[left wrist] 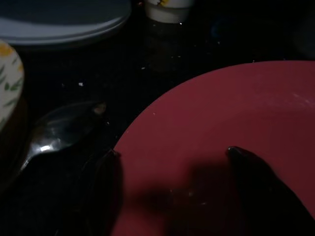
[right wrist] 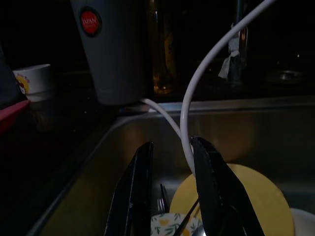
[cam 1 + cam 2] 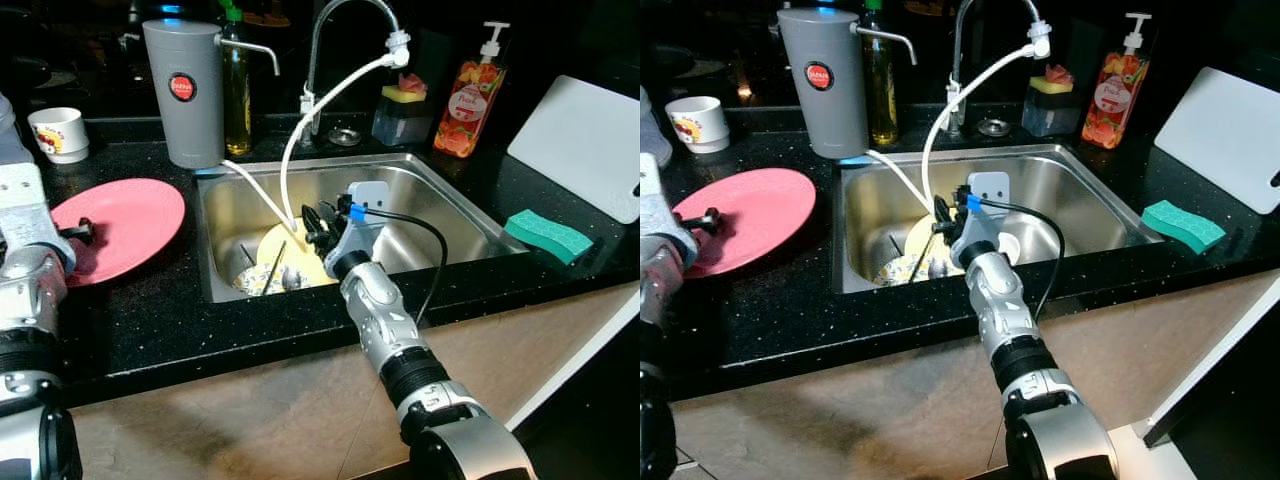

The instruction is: Kitchen organization

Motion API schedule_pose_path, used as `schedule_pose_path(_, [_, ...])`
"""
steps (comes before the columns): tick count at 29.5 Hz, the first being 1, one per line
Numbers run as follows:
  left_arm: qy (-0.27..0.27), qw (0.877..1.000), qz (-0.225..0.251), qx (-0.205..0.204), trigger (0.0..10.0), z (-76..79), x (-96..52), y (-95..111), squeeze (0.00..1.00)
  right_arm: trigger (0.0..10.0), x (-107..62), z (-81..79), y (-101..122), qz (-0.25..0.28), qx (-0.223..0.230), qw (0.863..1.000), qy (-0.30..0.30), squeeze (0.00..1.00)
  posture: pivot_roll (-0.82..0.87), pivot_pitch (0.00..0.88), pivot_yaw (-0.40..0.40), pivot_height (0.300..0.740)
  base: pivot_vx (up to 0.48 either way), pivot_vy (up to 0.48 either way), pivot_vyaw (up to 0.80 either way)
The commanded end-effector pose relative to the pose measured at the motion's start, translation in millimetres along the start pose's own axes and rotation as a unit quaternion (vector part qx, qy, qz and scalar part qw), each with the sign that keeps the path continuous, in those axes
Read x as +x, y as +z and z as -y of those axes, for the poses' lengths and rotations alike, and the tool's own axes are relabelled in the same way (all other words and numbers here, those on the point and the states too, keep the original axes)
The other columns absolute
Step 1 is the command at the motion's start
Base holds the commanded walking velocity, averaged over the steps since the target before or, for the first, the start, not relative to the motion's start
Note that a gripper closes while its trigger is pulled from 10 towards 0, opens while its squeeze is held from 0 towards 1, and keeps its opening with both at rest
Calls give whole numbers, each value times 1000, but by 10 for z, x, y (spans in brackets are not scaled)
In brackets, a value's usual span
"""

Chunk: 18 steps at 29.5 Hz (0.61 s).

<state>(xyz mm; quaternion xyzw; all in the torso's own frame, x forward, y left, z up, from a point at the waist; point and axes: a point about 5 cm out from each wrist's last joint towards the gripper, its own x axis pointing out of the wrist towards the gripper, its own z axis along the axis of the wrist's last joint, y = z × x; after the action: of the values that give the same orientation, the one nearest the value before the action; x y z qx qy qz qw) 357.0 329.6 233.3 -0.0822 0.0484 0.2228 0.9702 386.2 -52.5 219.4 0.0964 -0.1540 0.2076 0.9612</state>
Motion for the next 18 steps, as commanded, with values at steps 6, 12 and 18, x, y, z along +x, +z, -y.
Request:
schedule_pose_path(6, [-15, 998, -46, -27, 10000, 33, 24, -204, 0, 10000, 26, -14, 41, 2, 0, 1000, 4, 0, 52, 46, -48, 740, 0, 0, 0])
schedule_pose_path(12, [-10, 999, 22, 28, 10000, 31, 14, 17, 0, 10000, 31, -17, 46, 3, 1, 1000, 4, 0, 53, 44, -50, 740, 0, 0, 0])
schedule_pose_path(18, [36, 995, 51, 82, 10000, -49, 1, 165, 0, 10000, 37, -21, 51, 3, 2, 1000, 6, 0, 53, 44, -50, 740, 0, 0, 0])
